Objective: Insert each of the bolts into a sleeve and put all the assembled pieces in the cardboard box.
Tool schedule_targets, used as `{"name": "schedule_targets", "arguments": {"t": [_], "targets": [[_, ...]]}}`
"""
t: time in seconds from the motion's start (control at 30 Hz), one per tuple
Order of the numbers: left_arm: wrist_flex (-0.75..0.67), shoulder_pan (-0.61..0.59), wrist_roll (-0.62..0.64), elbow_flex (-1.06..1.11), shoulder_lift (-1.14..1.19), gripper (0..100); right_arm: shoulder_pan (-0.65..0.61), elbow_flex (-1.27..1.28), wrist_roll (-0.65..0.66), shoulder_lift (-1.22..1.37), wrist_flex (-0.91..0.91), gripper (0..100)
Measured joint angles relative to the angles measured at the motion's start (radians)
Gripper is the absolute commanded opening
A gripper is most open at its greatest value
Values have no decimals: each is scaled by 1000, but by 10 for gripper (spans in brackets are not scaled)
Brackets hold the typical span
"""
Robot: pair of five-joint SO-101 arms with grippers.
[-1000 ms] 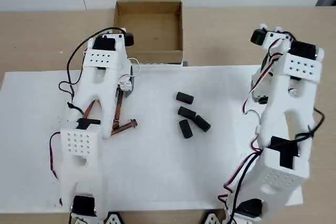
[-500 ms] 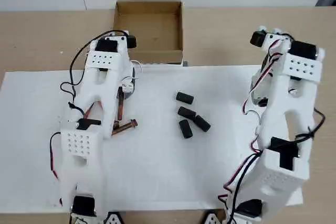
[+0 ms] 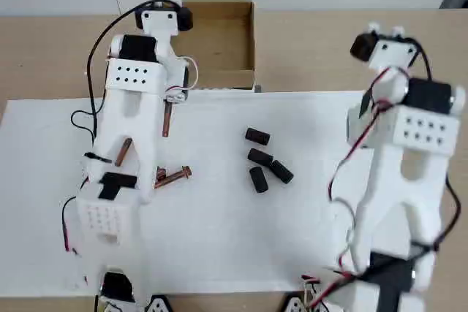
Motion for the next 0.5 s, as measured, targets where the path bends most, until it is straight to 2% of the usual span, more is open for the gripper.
{"name": "schedule_targets", "arguments": {"t": [0.37, 0.5], "targets": [[0, 133, -3, 433, -442, 5, 0, 460, 0, -681, -46, 2], [-87, 160, 25, 580, -569, 5, 0, 605, 0, -918, -95, 2]]}}
